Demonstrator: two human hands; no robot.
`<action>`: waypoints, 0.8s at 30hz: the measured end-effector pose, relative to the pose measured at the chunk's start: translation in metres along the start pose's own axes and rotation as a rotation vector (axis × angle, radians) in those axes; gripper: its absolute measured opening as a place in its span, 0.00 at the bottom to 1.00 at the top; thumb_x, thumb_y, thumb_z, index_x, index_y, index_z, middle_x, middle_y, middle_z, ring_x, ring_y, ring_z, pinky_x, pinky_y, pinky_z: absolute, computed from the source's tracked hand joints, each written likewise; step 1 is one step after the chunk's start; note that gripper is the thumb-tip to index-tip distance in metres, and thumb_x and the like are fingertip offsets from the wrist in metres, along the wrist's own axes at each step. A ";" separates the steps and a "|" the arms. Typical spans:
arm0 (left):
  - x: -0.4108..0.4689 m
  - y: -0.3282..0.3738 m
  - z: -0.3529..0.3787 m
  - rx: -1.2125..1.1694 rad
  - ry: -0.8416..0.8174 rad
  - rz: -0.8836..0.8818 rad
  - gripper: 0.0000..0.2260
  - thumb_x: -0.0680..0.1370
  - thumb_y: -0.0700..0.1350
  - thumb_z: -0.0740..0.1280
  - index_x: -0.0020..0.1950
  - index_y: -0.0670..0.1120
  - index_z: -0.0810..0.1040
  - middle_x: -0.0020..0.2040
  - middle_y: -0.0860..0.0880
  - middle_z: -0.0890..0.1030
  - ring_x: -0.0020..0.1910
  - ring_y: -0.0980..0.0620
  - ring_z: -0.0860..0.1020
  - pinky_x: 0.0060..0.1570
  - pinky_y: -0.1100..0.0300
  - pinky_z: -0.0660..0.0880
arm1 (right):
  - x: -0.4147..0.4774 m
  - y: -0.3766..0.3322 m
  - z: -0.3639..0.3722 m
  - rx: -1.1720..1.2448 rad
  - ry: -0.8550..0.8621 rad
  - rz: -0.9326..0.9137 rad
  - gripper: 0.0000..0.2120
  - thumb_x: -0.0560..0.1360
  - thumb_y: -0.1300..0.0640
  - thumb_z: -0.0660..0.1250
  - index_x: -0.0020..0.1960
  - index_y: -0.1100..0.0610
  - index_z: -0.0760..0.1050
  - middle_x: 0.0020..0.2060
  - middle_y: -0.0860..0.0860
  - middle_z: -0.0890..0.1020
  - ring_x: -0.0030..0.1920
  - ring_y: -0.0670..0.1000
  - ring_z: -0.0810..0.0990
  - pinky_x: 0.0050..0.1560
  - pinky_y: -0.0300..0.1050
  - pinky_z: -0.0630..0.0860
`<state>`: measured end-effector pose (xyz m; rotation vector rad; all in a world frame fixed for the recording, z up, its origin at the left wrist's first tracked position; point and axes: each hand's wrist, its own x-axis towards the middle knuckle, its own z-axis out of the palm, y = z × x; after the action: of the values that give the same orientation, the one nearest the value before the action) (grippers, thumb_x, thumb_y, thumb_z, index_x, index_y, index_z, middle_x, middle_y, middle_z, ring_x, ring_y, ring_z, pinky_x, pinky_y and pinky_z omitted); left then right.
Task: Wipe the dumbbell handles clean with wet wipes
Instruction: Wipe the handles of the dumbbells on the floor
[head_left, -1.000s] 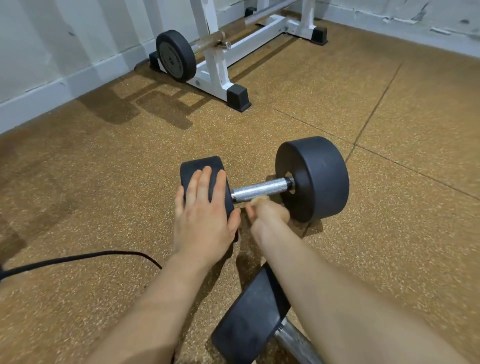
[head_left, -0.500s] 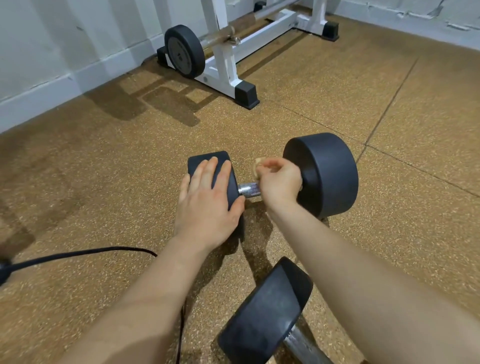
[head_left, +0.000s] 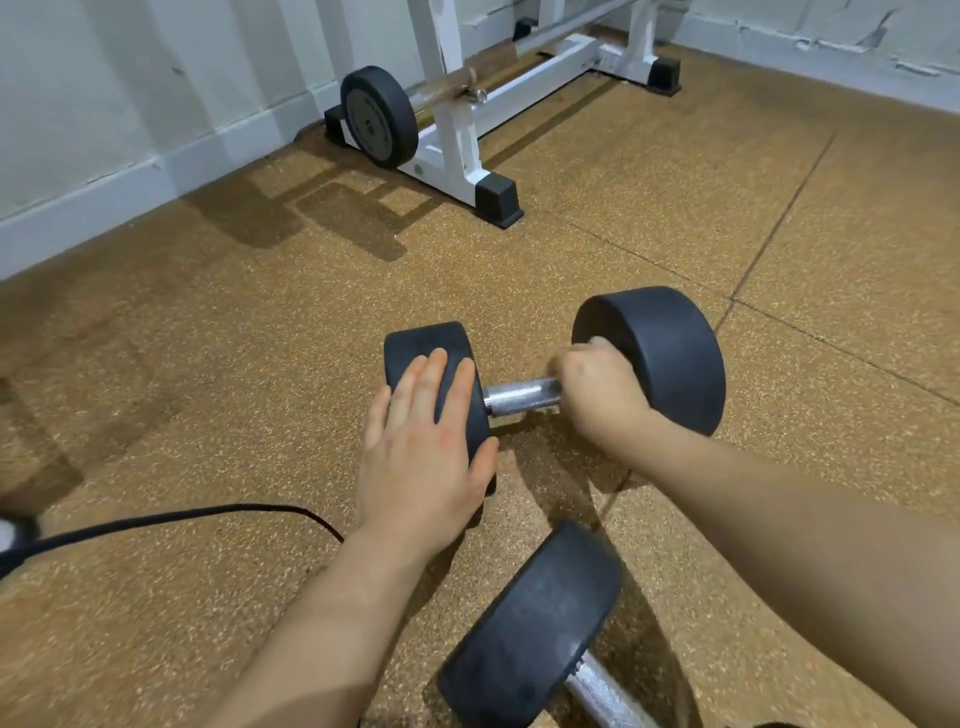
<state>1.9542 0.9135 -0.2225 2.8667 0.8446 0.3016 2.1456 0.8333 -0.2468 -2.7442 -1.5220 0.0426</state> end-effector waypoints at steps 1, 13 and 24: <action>-0.002 0.003 -0.002 -0.003 0.003 -0.018 0.30 0.78 0.60 0.56 0.78 0.50 0.58 0.78 0.47 0.60 0.77 0.48 0.56 0.74 0.48 0.51 | 0.001 0.004 -0.002 -0.016 -0.006 0.051 0.09 0.71 0.66 0.68 0.41 0.54 0.72 0.36 0.51 0.73 0.39 0.54 0.68 0.47 0.47 0.72; -0.021 -0.003 -0.024 0.080 -0.080 0.071 0.31 0.74 0.57 0.69 0.75 0.54 0.66 0.74 0.49 0.66 0.73 0.47 0.65 0.68 0.49 0.65 | -0.006 0.003 -0.019 -0.058 -0.063 -0.219 0.05 0.76 0.56 0.67 0.42 0.54 0.76 0.39 0.48 0.75 0.43 0.50 0.64 0.46 0.45 0.69; 0.009 -0.010 -0.023 0.083 -0.125 0.083 0.39 0.76 0.64 0.64 0.80 0.53 0.49 0.80 0.50 0.51 0.78 0.49 0.51 0.75 0.53 0.52 | -0.010 0.012 -0.008 -0.056 0.000 -0.115 0.06 0.74 0.65 0.66 0.47 0.57 0.78 0.43 0.52 0.79 0.46 0.55 0.75 0.44 0.48 0.75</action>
<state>1.9513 0.9280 -0.2006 2.9656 0.7335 0.0961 2.1509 0.8183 -0.2390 -2.6921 -1.7036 0.0003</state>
